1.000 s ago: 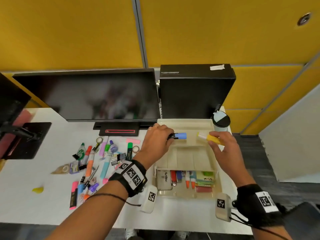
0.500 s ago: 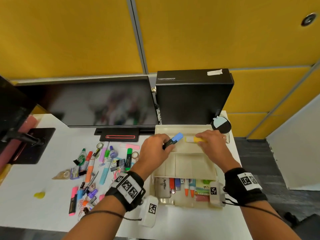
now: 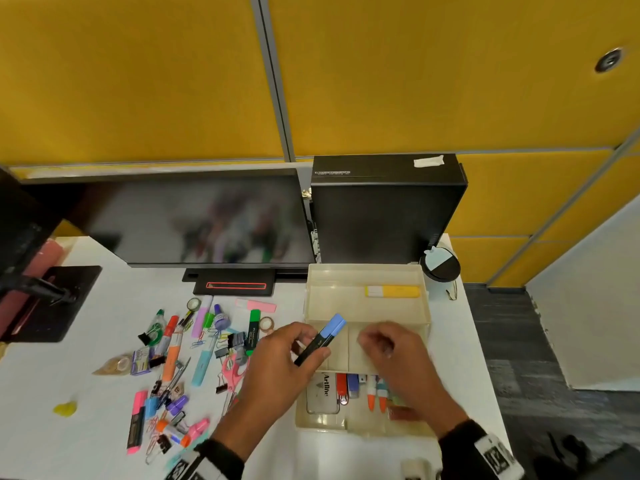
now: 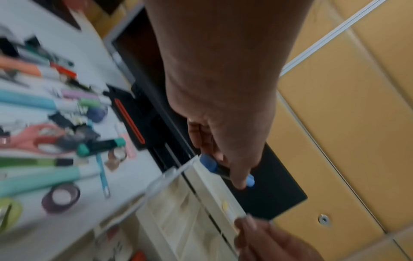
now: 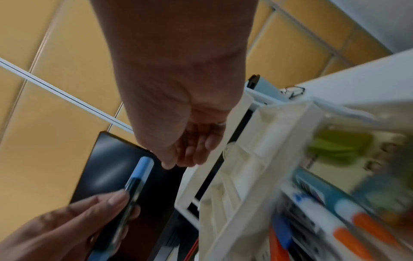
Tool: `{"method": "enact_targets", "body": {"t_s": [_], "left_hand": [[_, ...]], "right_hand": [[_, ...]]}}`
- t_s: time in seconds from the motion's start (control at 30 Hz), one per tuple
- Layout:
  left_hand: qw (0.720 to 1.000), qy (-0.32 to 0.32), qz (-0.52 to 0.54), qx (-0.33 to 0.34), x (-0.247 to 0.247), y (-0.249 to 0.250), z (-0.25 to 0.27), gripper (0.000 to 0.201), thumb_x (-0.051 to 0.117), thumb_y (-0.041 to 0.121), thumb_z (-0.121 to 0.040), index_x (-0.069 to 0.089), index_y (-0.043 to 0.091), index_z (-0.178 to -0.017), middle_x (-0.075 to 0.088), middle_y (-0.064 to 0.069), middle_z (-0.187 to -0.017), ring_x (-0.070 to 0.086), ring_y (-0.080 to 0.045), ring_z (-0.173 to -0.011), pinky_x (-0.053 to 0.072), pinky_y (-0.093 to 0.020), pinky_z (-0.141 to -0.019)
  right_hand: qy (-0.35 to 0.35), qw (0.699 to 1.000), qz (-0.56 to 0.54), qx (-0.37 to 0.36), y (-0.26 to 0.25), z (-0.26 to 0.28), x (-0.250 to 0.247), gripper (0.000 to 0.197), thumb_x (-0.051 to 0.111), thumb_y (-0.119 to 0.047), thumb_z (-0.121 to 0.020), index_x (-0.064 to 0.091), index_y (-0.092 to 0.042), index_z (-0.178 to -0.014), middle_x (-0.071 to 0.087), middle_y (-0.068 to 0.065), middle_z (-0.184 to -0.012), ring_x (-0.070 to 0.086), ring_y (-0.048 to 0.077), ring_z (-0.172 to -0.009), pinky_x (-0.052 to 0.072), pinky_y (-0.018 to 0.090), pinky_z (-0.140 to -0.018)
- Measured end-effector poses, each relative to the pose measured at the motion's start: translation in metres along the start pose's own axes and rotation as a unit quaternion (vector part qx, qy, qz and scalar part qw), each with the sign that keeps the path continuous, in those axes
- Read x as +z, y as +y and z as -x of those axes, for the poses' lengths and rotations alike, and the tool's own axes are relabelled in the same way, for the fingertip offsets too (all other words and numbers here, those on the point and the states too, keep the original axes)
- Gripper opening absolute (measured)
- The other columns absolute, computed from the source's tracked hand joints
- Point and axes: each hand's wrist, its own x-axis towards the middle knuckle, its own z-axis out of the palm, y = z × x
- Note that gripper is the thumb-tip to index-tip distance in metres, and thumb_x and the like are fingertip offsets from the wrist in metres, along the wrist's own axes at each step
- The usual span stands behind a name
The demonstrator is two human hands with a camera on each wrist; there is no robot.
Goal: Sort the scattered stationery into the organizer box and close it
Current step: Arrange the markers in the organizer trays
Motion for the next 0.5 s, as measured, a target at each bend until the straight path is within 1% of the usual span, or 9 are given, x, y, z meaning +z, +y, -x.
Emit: {"method": "enact_targets", "body": {"t_s": [0.07, 0.13, 0.2, 0.23, 0.27, 0.33, 0.4, 0.43, 0.5], "left_hand": [[1.000, -0.005, 0.005, -0.004, -0.014, 0.003, 0.004, 0.018, 0.081, 0.043, -0.082, 0.067, 0.041, -0.093, 0.065, 0.023, -0.088, 0.065, -0.006, -0.077, 0.053, -0.023, -0.064], [1.000, 0.002, 0.000, -0.009, -0.027, 0.007, -0.001, 0.019, 0.082, 0.044, -0.082, 0.066, 0.041, -0.092, 0.064, 0.024, -0.086, 0.066, -0.007, -0.073, 0.055, -0.026, -0.064], [1.000, 0.014, -0.025, 0.002, -0.034, 0.014, -0.008, 0.019, 0.081, 0.046, -0.082, 0.067, 0.039, -0.093, 0.066, 0.022, -0.085, 0.063, -0.004, -0.078, 0.053, -0.024, -0.066], [0.999, 0.013, -0.035, 0.008, -0.036, 0.018, -0.011, 0.020, 0.080, 0.048, -0.082, 0.067, 0.038, -0.094, 0.066, 0.021, -0.086, 0.062, -0.003, -0.080, 0.052, -0.025, -0.067], [0.999, 0.005, -0.045, 0.014, -0.035, 0.022, -0.013, 0.021, 0.079, 0.049, -0.082, 0.067, 0.038, -0.095, 0.066, 0.021, -0.087, 0.062, -0.002, -0.080, 0.053, -0.026, -0.067], [0.997, -0.023, -0.062, 0.028, -0.029, 0.032, -0.018, 0.023, 0.078, 0.051, -0.083, 0.067, 0.037, -0.097, 0.064, 0.021, -0.088, 0.062, -0.002, -0.075, 0.054, -0.027, -0.064], [0.993, -0.040, -0.096, 0.064, -0.020, 0.039, -0.025, 0.024, 0.077, 0.051, -0.083, 0.066, 0.035, -0.097, 0.063, 0.020, -0.087, 0.060, -0.003, -0.073, 0.053, -0.029, -0.065], [0.989, -0.047, -0.113, 0.089, -0.014, 0.042, -0.030, 0.024, 0.075, 0.051, -0.084, 0.065, 0.034, -0.096, 0.063, 0.019, -0.086, 0.058, -0.004, -0.075, 0.053, -0.031, -0.068], [0.983, -0.050, -0.130, 0.121, 0.002, 0.047, -0.038, 0.023, 0.072, 0.051, -0.086, 0.063, 0.032, -0.096, 0.064, 0.015, -0.086, 0.056, -0.006, -0.075, 0.052, -0.034, -0.069]], "right_hand": [[-0.064, 0.997, -0.027, 0.026, -0.001, 0.023, 0.011, 0.012, 0.073, -0.021, -0.095, 0.077, -0.030, -0.088, 0.074, -0.007, -0.081, 0.063, 0.007, -0.068, 0.053, 0.022, -0.065], [-0.101, 0.992, -0.059, 0.040, -0.001, 0.031, 0.012, 0.013, 0.070, -0.021, -0.097, 0.078, -0.027, -0.089, 0.076, -0.004, -0.080, 0.066, 0.009, -0.068, 0.053, 0.024, -0.065], [-0.109, 0.989, -0.079, 0.063, -0.004, 0.030, 0.008, 0.011, 0.069, -0.026, -0.099, 0.078, -0.026, -0.093, 0.077, 0.000, -0.082, 0.071, 0.019, -0.073, 0.058, 0.033, -0.066], [-0.109, 0.988, -0.082, 0.072, -0.008, 0.028, 0.006, 0.011, 0.068, -0.030, -0.099, 0.078, -0.026, -0.095, 0.077, 0.001, -0.082, 0.072, 0.024, -0.075, 0.058, 0.038, -0.068], [-0.111, 0.986, -0.091, 0.083, -0.012, 0.025, 0.004, 0.014, 0.067, -0.034, -0.100, 0.077, -0.024, -0.098, 0.077, 0.002, -0.083, 0.073, 0.026, -0.077, 0.058, 0.041, -0.070], [-0.114, 0.981, -0.123, 0.098, -0.021, 0.019, -0.001, 0.020, 0.065, -0.037, -0.100, 0.077, -0.021, -0.102, 0.078, 0.001, -0.091, 0.075, 0.022, -0.081, 0.059, 0.039, -0.078], [-0.117, 0.975, -0.159, 0.105, -0.031, 0.010, -0.006, 0.021, 0.066, -0.036, -0.100, 0.077, -0.018, -0.105, 0.079, 0.001, -0.097, 0.076, 0.020, -0.086, 0.060, 0.036, -0.084], [-0.114, 0.972, -0.175, 0.107, -0.033, 0.006, -0.007, 0.021, 0.067, -0.034, -0.099, 0.077, -0.017, -0.106, 0.079, 0.002, -0.097, 0.076, 0.021, -0.088, 0.060, 0.035, -0.085], [-0.100, 0.970, -0.194, 0.107, -0.034, -0.001, -0.006, 0.020, 0.067, -0.030, -0.100, 0.076, -0.013, -0.107, 0.080, 0.005, -0.095, 0.077, 0.022, -0.089, 0.060, 0.035, -0.084]]}}
